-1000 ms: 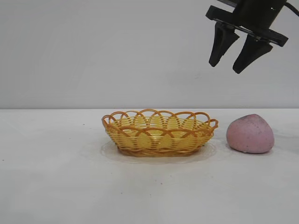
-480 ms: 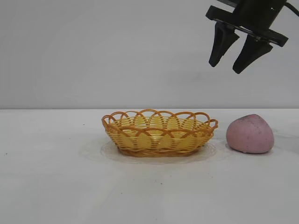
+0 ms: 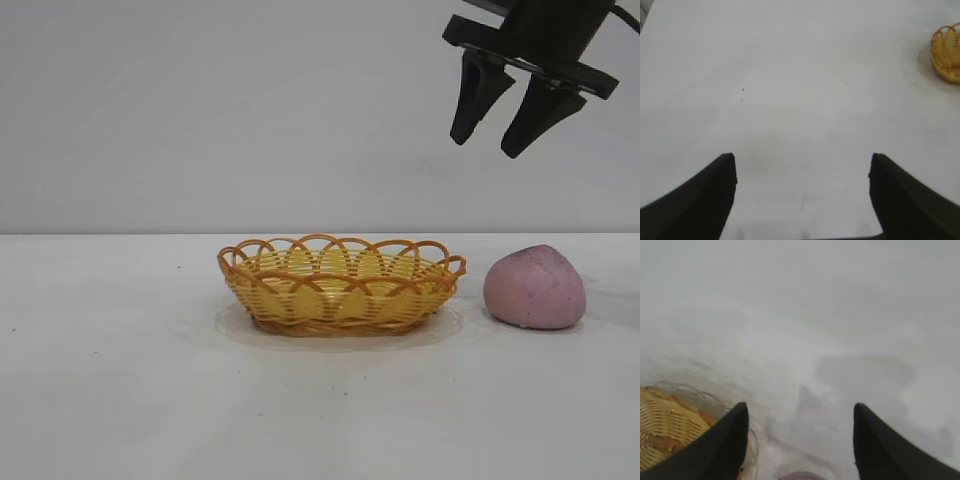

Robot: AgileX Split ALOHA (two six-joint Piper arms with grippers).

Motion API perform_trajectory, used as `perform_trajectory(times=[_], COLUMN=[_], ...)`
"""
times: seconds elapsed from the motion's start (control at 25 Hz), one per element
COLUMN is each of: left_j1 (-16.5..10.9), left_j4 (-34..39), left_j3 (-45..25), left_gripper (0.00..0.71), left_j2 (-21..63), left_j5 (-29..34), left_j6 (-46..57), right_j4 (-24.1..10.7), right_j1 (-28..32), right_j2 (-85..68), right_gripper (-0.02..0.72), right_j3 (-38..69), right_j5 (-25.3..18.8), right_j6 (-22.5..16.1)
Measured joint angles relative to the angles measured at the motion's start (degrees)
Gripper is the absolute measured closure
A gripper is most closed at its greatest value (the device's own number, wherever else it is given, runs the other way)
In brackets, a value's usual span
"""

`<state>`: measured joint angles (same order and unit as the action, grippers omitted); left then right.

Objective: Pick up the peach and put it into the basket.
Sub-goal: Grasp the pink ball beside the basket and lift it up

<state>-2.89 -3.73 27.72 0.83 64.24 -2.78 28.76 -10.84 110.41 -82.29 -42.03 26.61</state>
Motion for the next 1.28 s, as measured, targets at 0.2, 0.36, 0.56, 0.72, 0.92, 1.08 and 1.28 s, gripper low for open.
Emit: perform_trajectory(times=[0.2, 0.36, 0.56, 0.72, 0.92, 1.08, 1.28], left_j1=[1.07, 2.38, 2.38, 2.38, 2.38, 2.38, 2.38], left_j4=[-0.37, -0.35, -0.35, -0.35, -0.35, -0.35, -0.65], left_j3=[0.0, 0.0, 0.0, 0.0, 0.0, 0.0, 0.0], left_gripper=[0.194, 0.194, 0.194, 0.194, 0.194, 0.194, 0.194], left_j2=[0.23, 0.23, 0.23, 0.23, 0.23, 0.23, 0.23], left_j5=[0.0, 0.0, 0.0, 0.0, 0.0, 0.0, 0.0], left_j6=[-0.03, -0.03, -0.03, -0.03, -0.03, -0.03, -0.03], right_j4=[0.0, -0.09, -0.09, -0.7, -1.66, -5.64, -8.81], right_j1=[0.0, 0.0, 0.0, 0.0, 0.0, 0.0, -0.41], right_j2=[0.0, 0.0, 0.0, 0.0, -0.61, -1.06, -1.06], right_gripper=[0.273, 0.273, 0.273, 0.315, 0.381, 0.381, 0.381], right_j3=[-0.09, -0.09, -0.09, -0.09, -0.09, -0.09, -0.09], right_j5=[-0.01, -1.31, -5.03, -8.88, -13.99, -18.75, -21.36], right_j6=[0.0, 0.0, 0.13, 0.54, 0.57, -3.29, -6.67])
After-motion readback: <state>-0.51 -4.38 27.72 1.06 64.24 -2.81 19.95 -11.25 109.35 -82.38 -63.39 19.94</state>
